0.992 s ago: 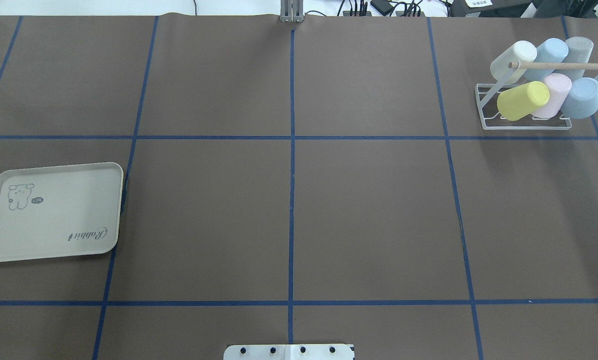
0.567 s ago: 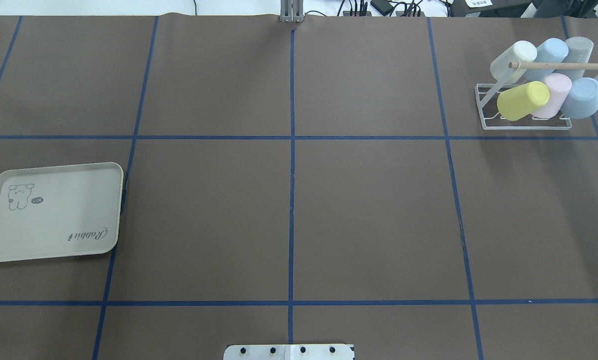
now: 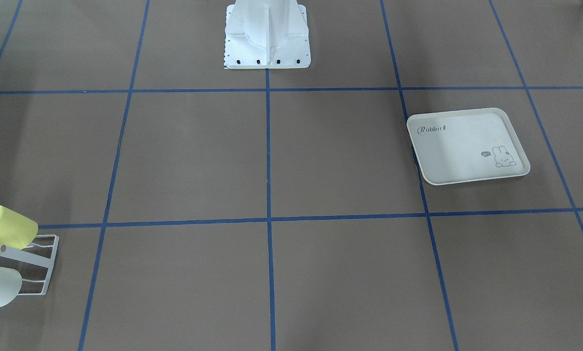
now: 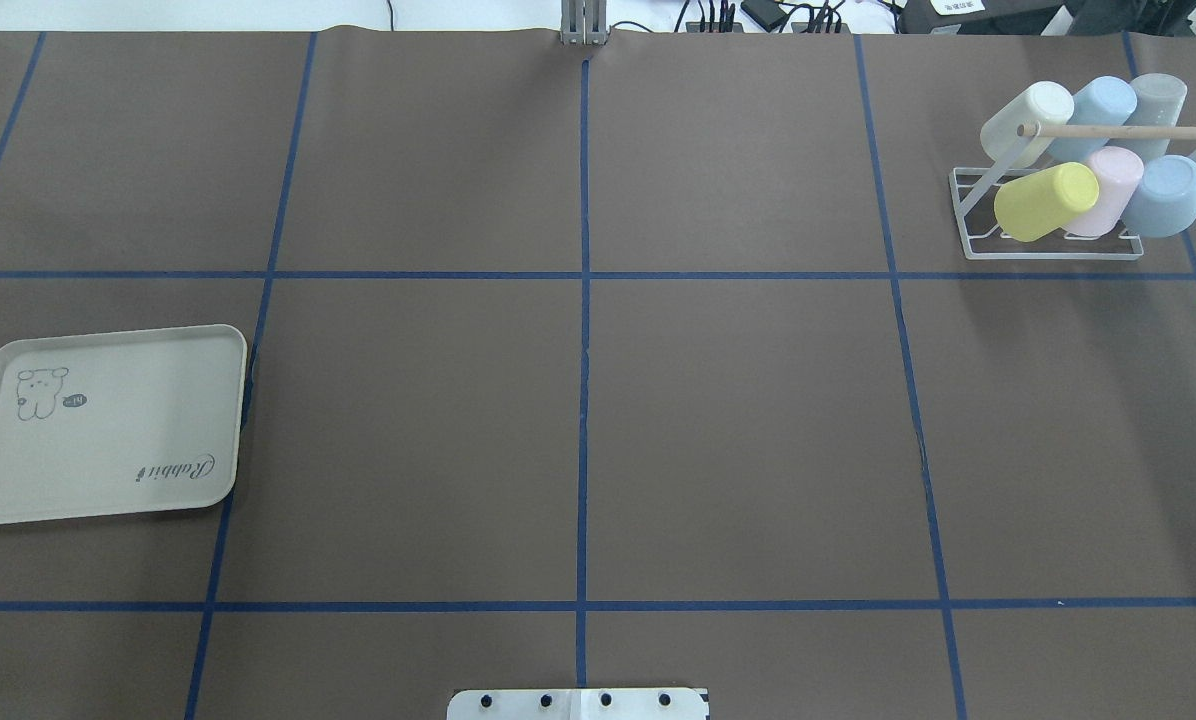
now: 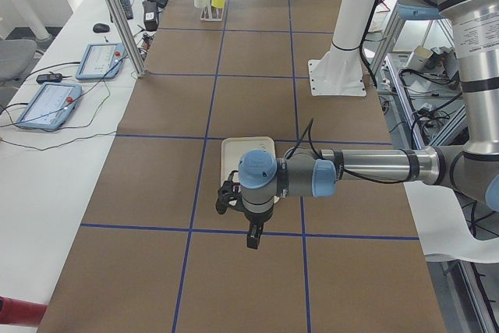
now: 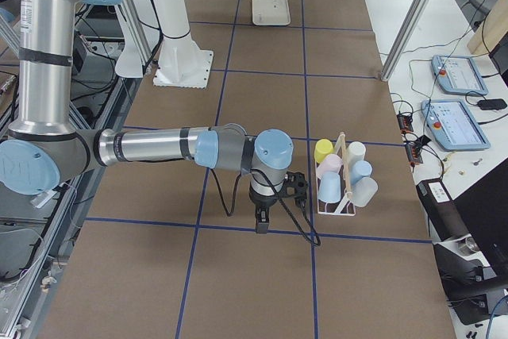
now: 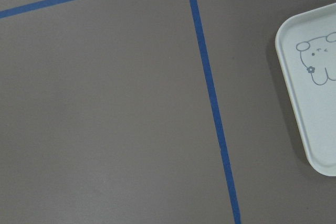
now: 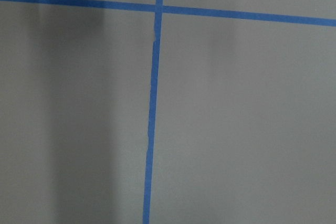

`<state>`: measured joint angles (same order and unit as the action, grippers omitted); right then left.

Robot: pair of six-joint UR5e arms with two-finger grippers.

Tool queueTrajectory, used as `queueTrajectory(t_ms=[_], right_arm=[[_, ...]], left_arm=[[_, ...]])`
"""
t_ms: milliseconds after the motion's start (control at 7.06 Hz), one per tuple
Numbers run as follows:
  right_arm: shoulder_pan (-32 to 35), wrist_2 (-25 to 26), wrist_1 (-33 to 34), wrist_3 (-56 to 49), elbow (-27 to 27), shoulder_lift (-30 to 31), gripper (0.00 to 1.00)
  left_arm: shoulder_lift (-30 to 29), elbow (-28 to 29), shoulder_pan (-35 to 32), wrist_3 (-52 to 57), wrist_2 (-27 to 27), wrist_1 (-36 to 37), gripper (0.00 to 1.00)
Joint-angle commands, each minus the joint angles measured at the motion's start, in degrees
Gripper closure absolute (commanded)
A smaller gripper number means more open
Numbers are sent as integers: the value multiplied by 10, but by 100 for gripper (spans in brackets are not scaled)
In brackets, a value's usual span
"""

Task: Transfer IKEA cup to right arm and place on rack

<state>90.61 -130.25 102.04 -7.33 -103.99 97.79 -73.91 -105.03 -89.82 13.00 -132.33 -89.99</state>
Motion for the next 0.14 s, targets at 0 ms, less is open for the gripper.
queueTrajectory(t_ms=[0], right_arm=[[0, -1, -1, 0, 0, -1, 0]], left_arm=[[-3, 0, 0, 1, 0, -1, 0]])
